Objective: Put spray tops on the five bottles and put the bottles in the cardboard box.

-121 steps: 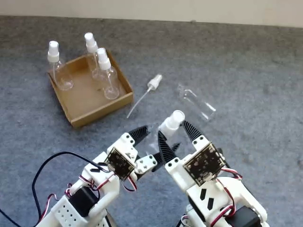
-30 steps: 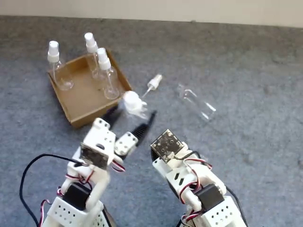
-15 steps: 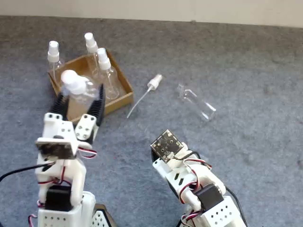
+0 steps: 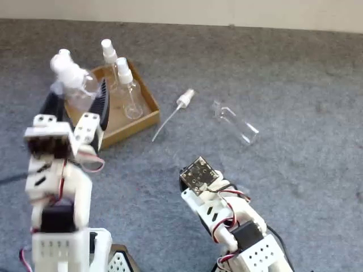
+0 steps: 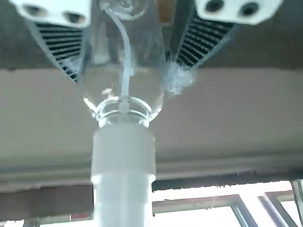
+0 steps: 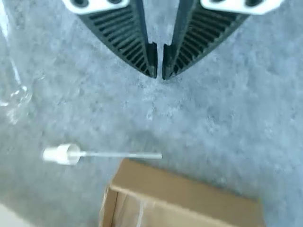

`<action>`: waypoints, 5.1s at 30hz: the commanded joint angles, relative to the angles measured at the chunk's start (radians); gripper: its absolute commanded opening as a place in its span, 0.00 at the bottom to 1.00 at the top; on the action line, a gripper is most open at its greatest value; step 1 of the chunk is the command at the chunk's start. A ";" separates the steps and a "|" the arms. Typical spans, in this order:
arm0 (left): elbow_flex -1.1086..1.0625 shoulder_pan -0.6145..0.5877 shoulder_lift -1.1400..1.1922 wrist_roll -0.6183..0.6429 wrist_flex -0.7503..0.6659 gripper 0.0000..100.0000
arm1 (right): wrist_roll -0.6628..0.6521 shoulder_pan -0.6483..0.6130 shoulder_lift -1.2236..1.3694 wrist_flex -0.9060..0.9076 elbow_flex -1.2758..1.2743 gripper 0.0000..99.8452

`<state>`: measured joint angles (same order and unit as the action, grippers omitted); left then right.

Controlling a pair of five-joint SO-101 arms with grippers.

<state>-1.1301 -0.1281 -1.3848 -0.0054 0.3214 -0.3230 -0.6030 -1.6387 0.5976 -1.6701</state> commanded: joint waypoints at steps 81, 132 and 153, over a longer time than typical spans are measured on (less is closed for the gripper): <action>0.170 -0.217 1.638 0.098 -1.191 0.13 | -0.009 0.007 -0.008 -0.079 -0.065 0.03; 0.093 -0.248 1.300 0.063 -0.804 0.34 | -0.009 0.007 -0.008 -0.079 -0.065 0.03; 0.225 -0.248 1.185 0.063 -0.423 0.34 | -0.009 0.005 -0.008 -0.079 -0.065 0.03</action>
<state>-0.9567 -0.3767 -0.1527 0.0667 -0.1051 -0.3214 -0.6045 -1.6372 0.5501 -1.6732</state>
